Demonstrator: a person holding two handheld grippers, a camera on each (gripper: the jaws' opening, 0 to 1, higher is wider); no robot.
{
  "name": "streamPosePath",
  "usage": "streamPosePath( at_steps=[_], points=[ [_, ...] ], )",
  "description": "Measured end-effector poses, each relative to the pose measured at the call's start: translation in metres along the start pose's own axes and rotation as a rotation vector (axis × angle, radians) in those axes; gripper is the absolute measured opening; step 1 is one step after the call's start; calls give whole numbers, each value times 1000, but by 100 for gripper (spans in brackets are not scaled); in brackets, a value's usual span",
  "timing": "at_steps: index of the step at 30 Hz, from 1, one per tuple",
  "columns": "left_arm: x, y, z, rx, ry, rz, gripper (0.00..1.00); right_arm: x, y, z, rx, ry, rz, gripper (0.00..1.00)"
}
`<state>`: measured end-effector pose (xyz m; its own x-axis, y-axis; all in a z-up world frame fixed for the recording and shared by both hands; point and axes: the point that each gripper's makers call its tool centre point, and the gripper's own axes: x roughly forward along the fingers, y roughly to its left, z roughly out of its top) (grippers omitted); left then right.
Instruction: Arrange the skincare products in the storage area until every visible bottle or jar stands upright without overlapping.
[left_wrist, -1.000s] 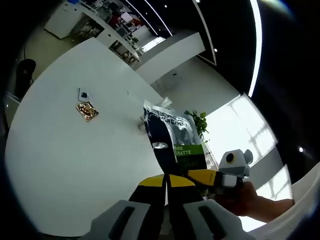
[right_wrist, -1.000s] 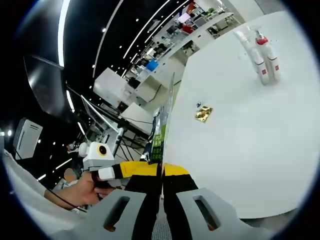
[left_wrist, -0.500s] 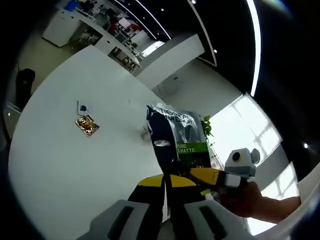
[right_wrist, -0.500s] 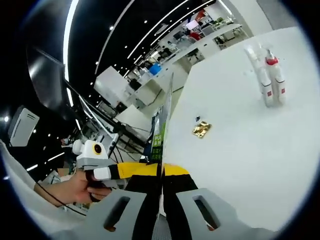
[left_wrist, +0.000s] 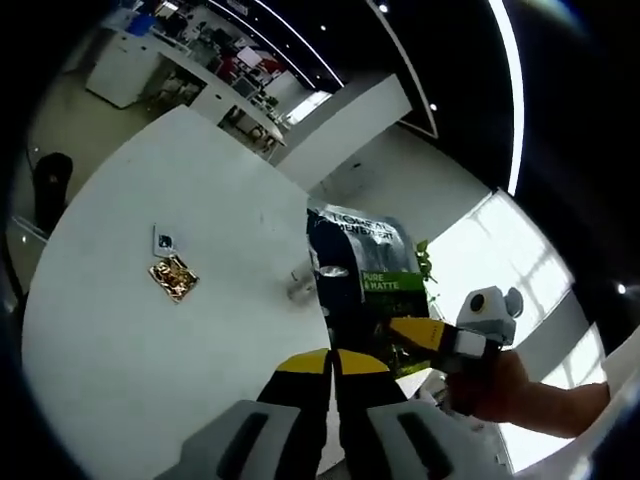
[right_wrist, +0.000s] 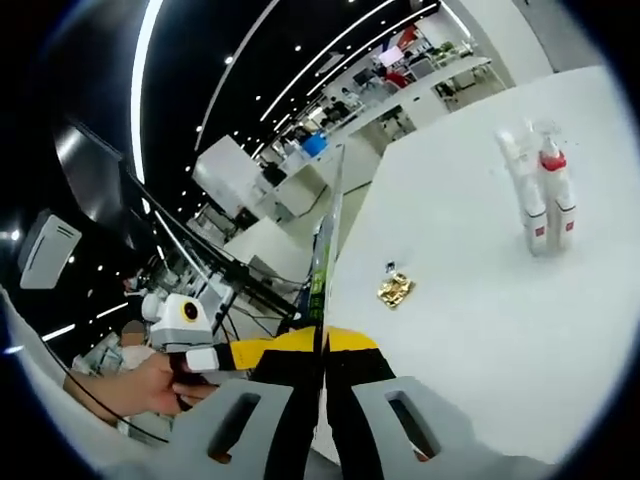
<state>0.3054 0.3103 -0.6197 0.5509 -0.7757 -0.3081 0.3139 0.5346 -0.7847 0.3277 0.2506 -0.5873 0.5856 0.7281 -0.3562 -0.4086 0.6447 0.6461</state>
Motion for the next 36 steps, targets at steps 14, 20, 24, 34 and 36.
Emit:
streamPosePath(
  at_steps=[14,20,24,34,36],
  points=[
    [36,-1,21,-8,-17,26,0,6,-30,30,-34,36,-1,0],
    [53,3,36,-20,-36,42,0,15,-47,44,-13,25,-6,0],
    [63,6,40,-29,-38,44,0,19,-57,47,-7,35,-12,0],
    [69,-10,68,-191,-175,-191,3,15,-49,70,179,-29,211,0],
    [74,-9,66,-178,-163,-192,9,15,-47,70,159,-33,239,0]
  ],
)
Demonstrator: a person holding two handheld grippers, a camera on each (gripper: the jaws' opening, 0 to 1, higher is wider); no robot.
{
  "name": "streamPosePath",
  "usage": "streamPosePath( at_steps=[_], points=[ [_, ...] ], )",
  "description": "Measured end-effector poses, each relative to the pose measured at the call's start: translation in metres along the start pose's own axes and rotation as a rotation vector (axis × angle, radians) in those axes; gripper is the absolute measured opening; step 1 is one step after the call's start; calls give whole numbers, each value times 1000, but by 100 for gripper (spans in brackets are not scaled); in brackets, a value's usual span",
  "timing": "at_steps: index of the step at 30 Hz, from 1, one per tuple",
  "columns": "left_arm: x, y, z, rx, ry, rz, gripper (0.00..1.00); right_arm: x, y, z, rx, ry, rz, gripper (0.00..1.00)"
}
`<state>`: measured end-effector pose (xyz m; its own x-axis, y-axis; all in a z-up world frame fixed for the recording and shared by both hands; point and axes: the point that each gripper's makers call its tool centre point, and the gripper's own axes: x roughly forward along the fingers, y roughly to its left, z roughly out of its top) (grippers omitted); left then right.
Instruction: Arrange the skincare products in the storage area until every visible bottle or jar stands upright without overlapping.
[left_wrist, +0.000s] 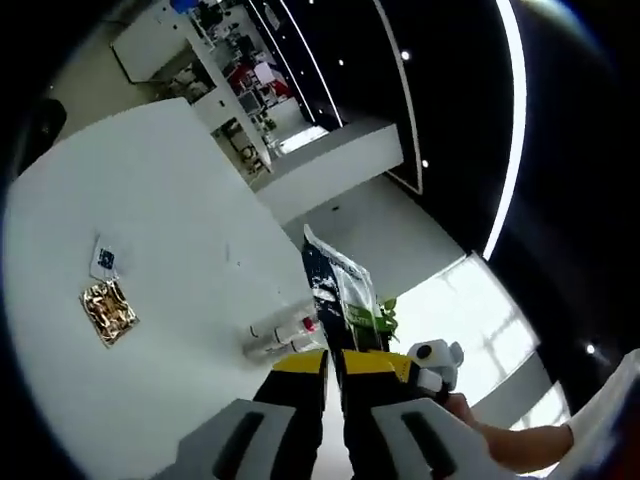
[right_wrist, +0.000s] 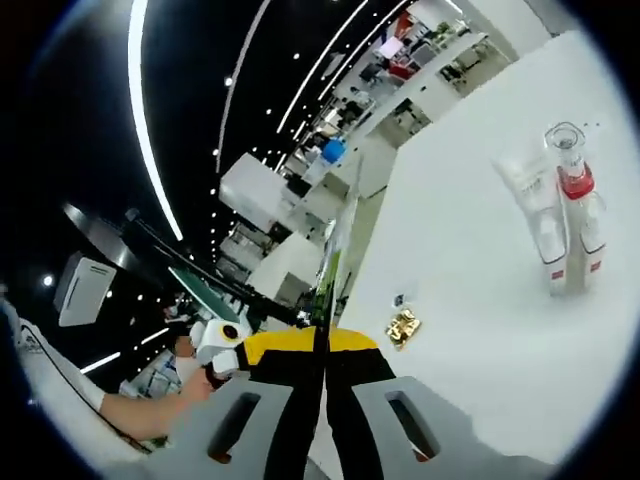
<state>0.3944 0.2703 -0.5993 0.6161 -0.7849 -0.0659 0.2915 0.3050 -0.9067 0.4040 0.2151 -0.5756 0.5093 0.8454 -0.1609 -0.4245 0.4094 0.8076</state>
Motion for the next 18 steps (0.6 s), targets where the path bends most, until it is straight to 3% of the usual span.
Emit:
streamPosePath(
  at_steps=[2,4,7,11,14,18],
  points=[
    [5,-3,-7,-26,25,-23,12,3,7,-8,3,30,30,0],
    [9,-7,-14,-35,60,-50,7,5,6,-13,-14,38,23,0],
    [10,-4,-11,-84,43,-43,4,1,-4,-11,19,17,16,0],
    [15,-2,-13,-55,53,-29,1,0,-7,-11,8,1,-12,0],
    [22,2,-10,-31,17,-2,0,0,-14,-10,55,-9,-28,1],
    [32,4,-8,-54,1,3,0,-7,-24,-6,47,-35,-57,3]
  ],
)
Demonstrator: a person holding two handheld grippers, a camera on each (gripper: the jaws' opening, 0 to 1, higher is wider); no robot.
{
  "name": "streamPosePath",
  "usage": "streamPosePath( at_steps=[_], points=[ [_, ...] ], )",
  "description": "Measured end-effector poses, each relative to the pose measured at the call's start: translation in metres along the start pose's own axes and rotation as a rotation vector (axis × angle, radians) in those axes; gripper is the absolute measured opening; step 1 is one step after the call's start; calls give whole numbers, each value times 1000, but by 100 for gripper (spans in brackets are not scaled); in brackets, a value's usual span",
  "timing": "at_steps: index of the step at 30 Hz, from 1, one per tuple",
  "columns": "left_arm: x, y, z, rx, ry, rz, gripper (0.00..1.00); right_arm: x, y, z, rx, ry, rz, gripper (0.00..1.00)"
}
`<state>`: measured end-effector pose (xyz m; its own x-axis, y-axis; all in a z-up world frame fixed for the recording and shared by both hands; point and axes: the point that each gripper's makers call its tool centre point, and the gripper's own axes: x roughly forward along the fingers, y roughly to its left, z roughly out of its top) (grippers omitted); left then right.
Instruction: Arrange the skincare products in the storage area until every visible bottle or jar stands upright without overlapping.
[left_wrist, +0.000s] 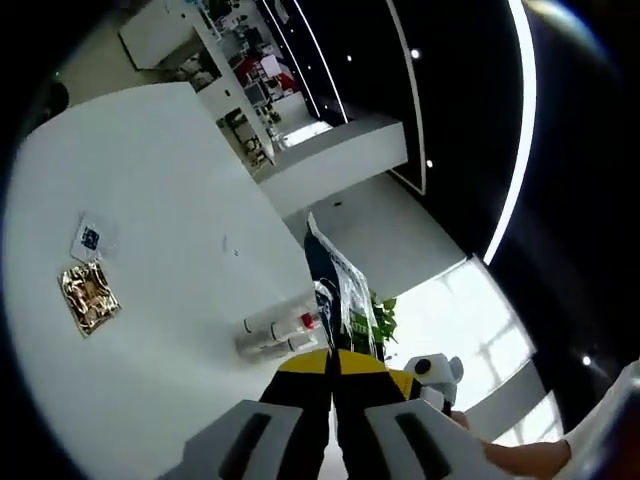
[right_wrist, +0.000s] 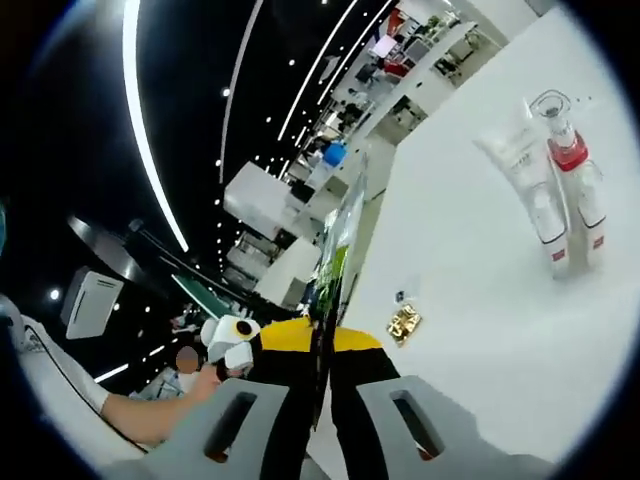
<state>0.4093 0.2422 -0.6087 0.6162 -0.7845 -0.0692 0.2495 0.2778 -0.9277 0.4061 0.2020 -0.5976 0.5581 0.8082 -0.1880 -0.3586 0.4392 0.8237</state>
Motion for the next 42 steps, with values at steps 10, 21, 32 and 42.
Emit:
streamPosePath(
  at_steps=[10,21,32,42],
  points=[
    [17,11,5,-24,-30,37,0,-9,-22,1,58,-21,-25,3],
    [37,42,-14,-5,64,126,0,-12,-64,-10,87,14,-143,0],
    [51,73,-14,7,108,187,0,0,-98,-9,167,18,-192,0],
    [69,103,-19,31,161,251,1,6,-130,-11,204,35,-245,0]
  ],
)
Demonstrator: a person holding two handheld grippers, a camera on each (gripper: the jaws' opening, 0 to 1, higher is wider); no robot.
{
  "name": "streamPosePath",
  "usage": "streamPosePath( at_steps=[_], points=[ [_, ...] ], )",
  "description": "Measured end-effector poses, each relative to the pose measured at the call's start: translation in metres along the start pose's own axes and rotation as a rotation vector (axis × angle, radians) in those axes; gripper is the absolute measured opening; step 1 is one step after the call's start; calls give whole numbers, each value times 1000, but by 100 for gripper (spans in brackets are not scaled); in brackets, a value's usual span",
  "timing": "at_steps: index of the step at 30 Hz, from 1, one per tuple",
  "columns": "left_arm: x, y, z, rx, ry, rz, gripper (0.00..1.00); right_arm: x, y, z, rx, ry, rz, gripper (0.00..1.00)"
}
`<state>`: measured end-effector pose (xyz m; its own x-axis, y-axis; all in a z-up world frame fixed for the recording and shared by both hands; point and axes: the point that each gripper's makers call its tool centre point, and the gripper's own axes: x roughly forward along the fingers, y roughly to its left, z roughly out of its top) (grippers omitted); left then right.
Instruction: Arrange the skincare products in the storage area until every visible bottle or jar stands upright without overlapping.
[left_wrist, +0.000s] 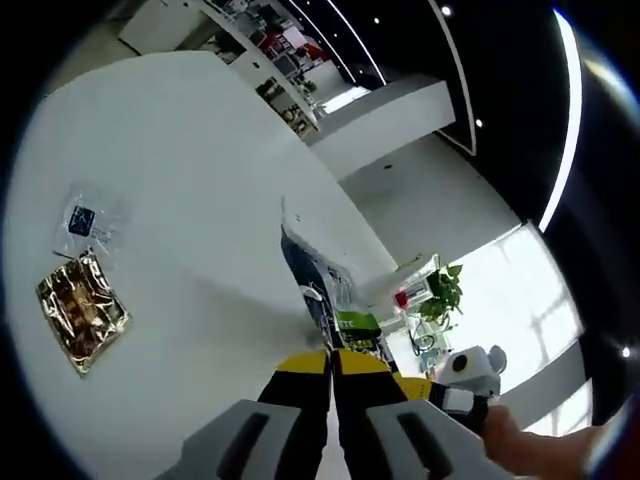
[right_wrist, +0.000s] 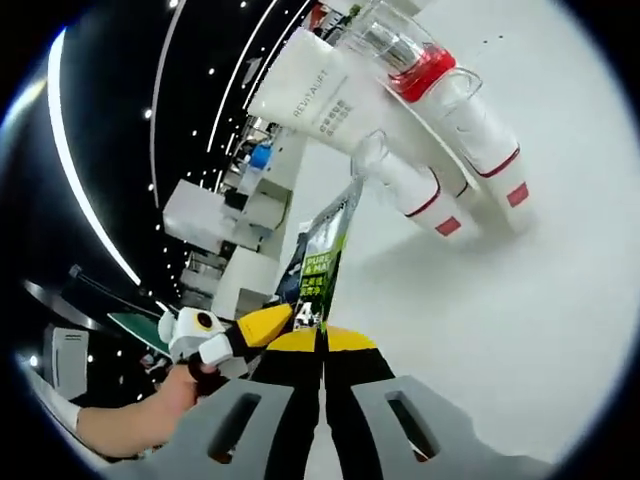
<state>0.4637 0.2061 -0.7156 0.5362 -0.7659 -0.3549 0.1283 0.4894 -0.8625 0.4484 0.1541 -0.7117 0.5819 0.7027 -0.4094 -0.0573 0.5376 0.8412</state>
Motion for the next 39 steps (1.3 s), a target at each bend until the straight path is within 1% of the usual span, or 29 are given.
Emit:
streamPosePath(
  at_steps=[2,5,7,10,12,13,15,16,20,23,27,31,34,39],
  points=[
    [4,5,-1,-17,3,10,1,2,-5,1,3,2,-8,0],
    [10,11,-5,-9,18,30,1,6,-15,-1,17,21,-25,0],
    [12,16,-6,-20,24,43,1,8,-18,-1,22,27,-31,0],
    [15,25,-8,-21,35,72,2,13,-25,-5,30,47,-41,0],
    [14,32,-11,-40,45,97,2,17,-30,-8,40,63,-44,0],
    [13,35,-12,-45,54,108,3,18,-30,-9,41,71,-44,0],
    [11,38,-13,-22,53,118,4,21,-32,-10,38,78,-40,0],
    [9,39,-13,-23,55,120,6,22,-32,-10,40,79,-42,0],
    [0,40,-16,-20,61,112,12,27,-37,-8,61,83,-46,0],
    [-5,39,-19,-31,51,105,14,32,-41,-12,69,106,-48,0],
    [-11,42,-25,-41,54,116,15,34,-43,-10,66,97,-62,0],
    [-14,46,-27,-53,54,126,15,35,-46,-5,77,70,-78,0],
    [-14,45,-31,-58,60,125,15,34,-47,-4,74,58,-89,0],
    [-17,41,-38,-49,72,117,15,32,-59,1,88,40,-110,0]
  ],
)
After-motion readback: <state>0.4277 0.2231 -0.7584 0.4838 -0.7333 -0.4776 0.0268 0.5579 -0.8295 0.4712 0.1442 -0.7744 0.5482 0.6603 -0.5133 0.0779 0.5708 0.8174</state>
